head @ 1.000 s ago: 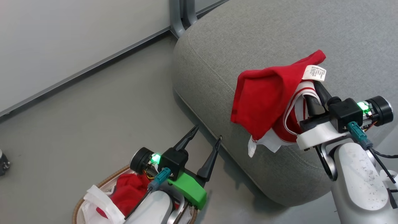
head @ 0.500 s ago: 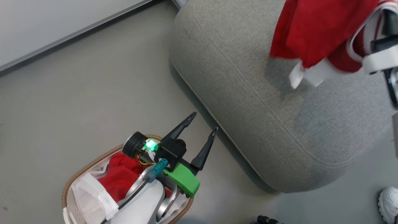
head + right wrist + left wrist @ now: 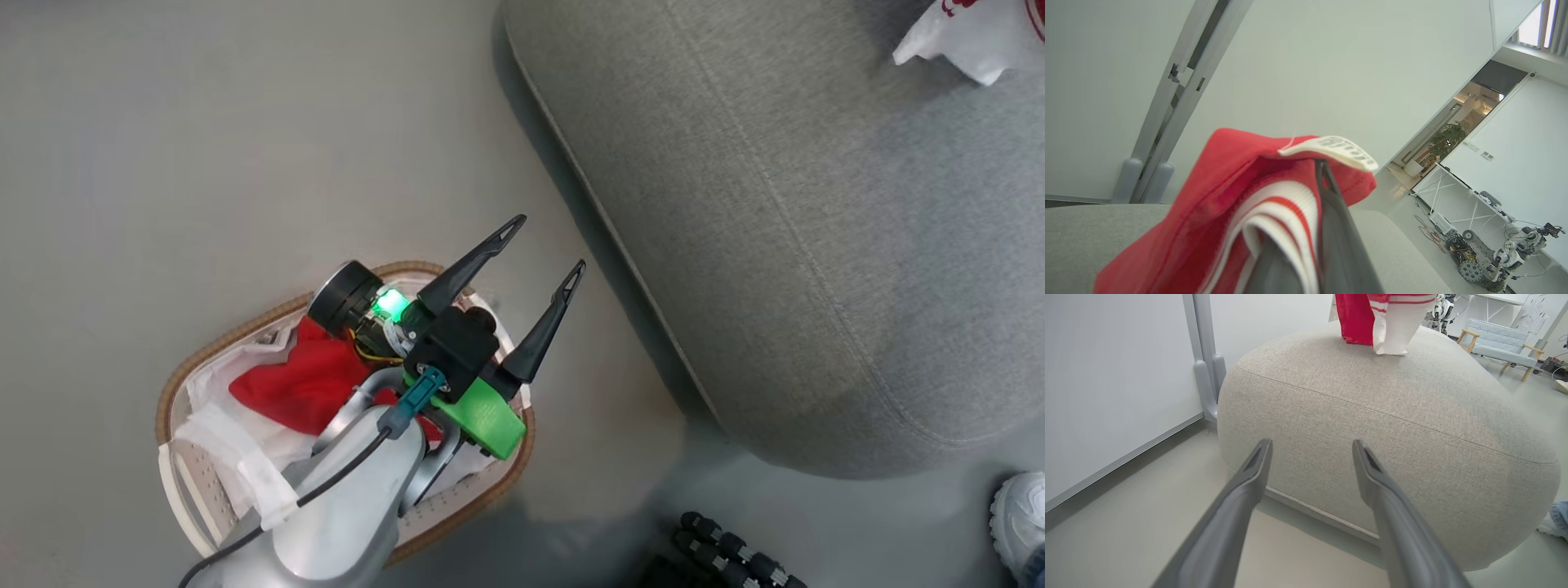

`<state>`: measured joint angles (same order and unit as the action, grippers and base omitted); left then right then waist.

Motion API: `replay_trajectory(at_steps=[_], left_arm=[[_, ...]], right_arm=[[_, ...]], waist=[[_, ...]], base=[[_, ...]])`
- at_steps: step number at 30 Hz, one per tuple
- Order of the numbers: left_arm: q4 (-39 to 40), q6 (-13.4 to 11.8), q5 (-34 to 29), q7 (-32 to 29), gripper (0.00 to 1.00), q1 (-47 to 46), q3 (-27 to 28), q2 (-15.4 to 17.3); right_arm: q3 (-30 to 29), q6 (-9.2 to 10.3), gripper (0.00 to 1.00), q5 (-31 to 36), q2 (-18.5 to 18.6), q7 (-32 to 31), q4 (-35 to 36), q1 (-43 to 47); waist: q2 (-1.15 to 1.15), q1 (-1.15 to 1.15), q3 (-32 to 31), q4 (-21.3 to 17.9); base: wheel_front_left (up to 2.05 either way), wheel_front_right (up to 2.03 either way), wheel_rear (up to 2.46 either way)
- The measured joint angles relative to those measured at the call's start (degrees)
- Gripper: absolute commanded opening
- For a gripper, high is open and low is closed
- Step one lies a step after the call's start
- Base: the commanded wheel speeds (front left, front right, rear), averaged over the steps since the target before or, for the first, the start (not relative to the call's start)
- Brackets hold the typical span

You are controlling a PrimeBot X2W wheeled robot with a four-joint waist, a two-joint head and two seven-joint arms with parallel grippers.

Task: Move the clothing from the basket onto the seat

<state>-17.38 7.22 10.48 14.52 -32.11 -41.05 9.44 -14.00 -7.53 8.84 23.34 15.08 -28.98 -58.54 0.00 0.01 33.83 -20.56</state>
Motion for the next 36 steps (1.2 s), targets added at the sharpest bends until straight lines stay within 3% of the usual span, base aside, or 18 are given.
replay_trajectory(at_steps=[14, 15, 16, 19, 36], left_arm=[[3.03, -1.69, -0.49, -1.85, 1.00, -0.92, 0.33, 2.66], [3.12, -1.70, -0.46, -1.85, 1.00, -0.92, 0.32, 2.68], [3.15, -1.75, -0.45, -1.86, 1.00, -0.92, 0.31, 2.72], [3.14, -1.79, -0.02, -1.85, 1.00, -0.93, 0.38, 2.83], [-0.96, -2.40, 3.45, 0.48, 1.00, 1.40, 2.74, -0.16]], right_arm=[[-5.04, 0.00, 0.00, 4.76, -7.59, 0.00, -6.50, 0.77], [-5.21, 0.00, 0.32, 4.93, -7.87, 0.00, -6.44, 0.96], [-5.38, 0.00, 0.39, 5.14, -8.12, 0.00, -6.34, 1.22], [-5.48, 0.00, 1.00, 5.50, -8.68, 0.00, -6.08, 2.10], [-0.15, 0.00, 1.00, 3.82, -6.71, 0.00, -3.37, 17.46]], waist=[[0.00, 0.01, 9.59, 4.66], [0.00, 0.00, 9.81, 4.77], [0.00, 0.00, 9.98, 4.87], [0.00, 0.00, 9.78, 4.84], [0.00, -0.01, 0.28, 5.48]], base=[[0.00, 0.00, 0.00], [0.00, 0.00, 0.00], [0.00, 0.00, 0.00], [0.00, 0.00, 0.00], [0.00, 0.00, 0.00]])
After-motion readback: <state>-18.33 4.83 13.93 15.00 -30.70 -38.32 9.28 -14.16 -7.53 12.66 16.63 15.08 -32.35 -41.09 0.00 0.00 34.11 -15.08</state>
